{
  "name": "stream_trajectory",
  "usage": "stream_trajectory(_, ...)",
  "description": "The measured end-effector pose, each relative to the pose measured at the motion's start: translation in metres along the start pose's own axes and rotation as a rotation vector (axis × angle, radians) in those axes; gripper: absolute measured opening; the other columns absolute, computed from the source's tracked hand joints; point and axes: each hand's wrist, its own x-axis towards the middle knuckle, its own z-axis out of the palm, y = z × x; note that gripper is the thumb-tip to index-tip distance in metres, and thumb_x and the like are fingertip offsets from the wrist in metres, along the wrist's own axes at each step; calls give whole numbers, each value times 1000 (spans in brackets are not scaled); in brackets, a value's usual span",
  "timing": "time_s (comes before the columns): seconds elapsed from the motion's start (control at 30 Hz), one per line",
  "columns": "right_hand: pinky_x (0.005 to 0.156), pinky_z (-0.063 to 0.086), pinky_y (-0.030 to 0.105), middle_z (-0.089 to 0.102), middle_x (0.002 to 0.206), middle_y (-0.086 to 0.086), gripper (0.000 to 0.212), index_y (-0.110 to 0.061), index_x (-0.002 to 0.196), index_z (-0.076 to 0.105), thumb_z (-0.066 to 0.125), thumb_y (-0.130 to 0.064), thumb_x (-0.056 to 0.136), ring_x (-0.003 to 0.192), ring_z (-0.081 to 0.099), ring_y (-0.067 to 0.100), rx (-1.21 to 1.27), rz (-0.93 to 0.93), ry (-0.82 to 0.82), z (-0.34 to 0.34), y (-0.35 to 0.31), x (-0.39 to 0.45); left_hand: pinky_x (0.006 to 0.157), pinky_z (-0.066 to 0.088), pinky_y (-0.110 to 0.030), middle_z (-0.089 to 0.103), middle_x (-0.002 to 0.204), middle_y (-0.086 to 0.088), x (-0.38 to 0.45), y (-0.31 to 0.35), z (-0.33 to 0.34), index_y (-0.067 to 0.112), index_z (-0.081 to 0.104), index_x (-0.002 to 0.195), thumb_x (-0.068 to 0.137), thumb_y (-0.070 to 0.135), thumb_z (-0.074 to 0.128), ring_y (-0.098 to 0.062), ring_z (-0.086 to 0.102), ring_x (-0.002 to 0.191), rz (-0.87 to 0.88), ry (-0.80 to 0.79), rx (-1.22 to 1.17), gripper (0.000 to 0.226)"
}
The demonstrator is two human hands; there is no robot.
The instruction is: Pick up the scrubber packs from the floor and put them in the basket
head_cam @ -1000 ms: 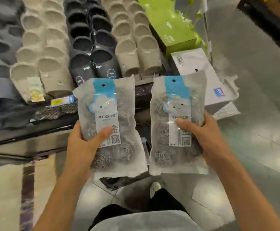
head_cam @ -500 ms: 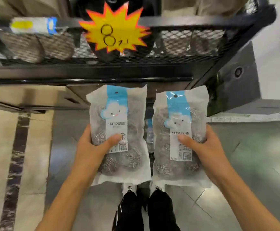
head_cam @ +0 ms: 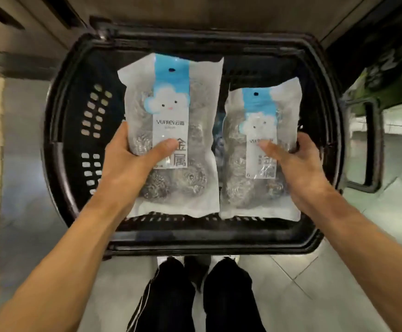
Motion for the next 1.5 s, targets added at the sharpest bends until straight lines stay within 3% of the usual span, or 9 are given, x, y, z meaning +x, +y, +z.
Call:
stream_trajectory(0.17, 72, 65, 32, 73, 121, 5, 65, -10, 143, 49, 83, -16, 88, 96, 77, 14, -70, 82, 12, 28, 48, 80, 91, 61, -47, 75, 123, 2, 32, -26, 3, 20, 57, 136, 69, 28, 87, -19, 73, 111, 30, 35, -4, 73)
stream_trajectory(0.3, 100, 56, 52, 68, 132, 5, 75, -18, 147, 45, 84, -25, 83, 118, 67, 27, -154, 179, 9, 46, 82, 124, 88, 63, -42, 76, 120, 6, 49, -38, 6, 23, 58, 133, 69, 27, 84, -14, 74, 108, 13, 4, 10, 69)
stream_trajectory(0.53, 108, 48, 62, 65, 137, 8, 90, -23, 148, 36, 80, -41, 71, 126, 63, 34, -222, 228, -1, 45, 148, 177, 81, 63, -36, 79, 110, 7, 67, -55, 3, 27, 64, 120, 67, 26, 84, -14, 76, 100, -27, -9, 26, 57)
stream_trajectory(0.7, 114, 45, 54, 51, 149, 18, 72, -14, 150, 29, 72, -35, 96, 136, 52, 40, -488, 193, 43, 60, 123, 149, 80, 63, -39, 79, 112, 5, 69, -63, -4, 28, 65, 122, 69, 25, 83, -17, 77, 101, -75, -10, 28, 56)
stream_trajectory(0.83, 119, 33, 43, 30, 162, 19, 78, -4, 157, 26, 66, -37, 100, 149, 34, 36, -754, 35, 141, 55, 107, 123, 75, 64, -31, 79, 109, 6, 68, -68, -5, 29, 67, 117, 70, 22, 82, -15, 77, 99, -94, 11, 24, 50)
stream_trajectory(1.03, 119, 30, 39, 44, 152, 13, 61, -12, 151, 43, 65, -34, 99, 143, 39, 30, -769, -339, 165, 44, 64, 93, 87, 62, -43, 78, 113, 5, 68, -64, 3, 26, 63, 127, 71, 21, 84, -16, 76, 103, -147, -3, 31, 59)
stream_trajectory(1.27, 127, 19, 34, 32, 166, 8, 77, -7, 157, 35, 61, -49, 98, 154, 23, 19, -792, -759, 120, 28, 23, 53, 92, 61, -48, 77, 116, 3, 89, -83, 30, 22, 60, 129, 81, 15, 86, -17, 75, 105, -130, 1, 97, 56)
stream_trajectory(1.4, 130, 10, 37, 21, 172, 3, 88, -12, 161, 27, 55, -62, 95, 160, 9, 16, -838, -863, 79, 20, 12, 49, 104, 54, -52, 73, 126, 4, 109, -110, 45, 26, 52, 140, 62, 53, 94, -21, 69, 119, -206, 22, 202, 93)
stream_trajectory(1.5, 130, 11, 48, 21, 171, 7, 92, -10, 161, 27, 56, -64, 93, 161, 10, 22, -882, -952, 78, 14, 5, 49, 117, 39, -47, 50, 154, -7, 123, -121, 56, 20, 26, 160, 72, 44, 88, -26, 53, 137, -302, 19, 257, 110)
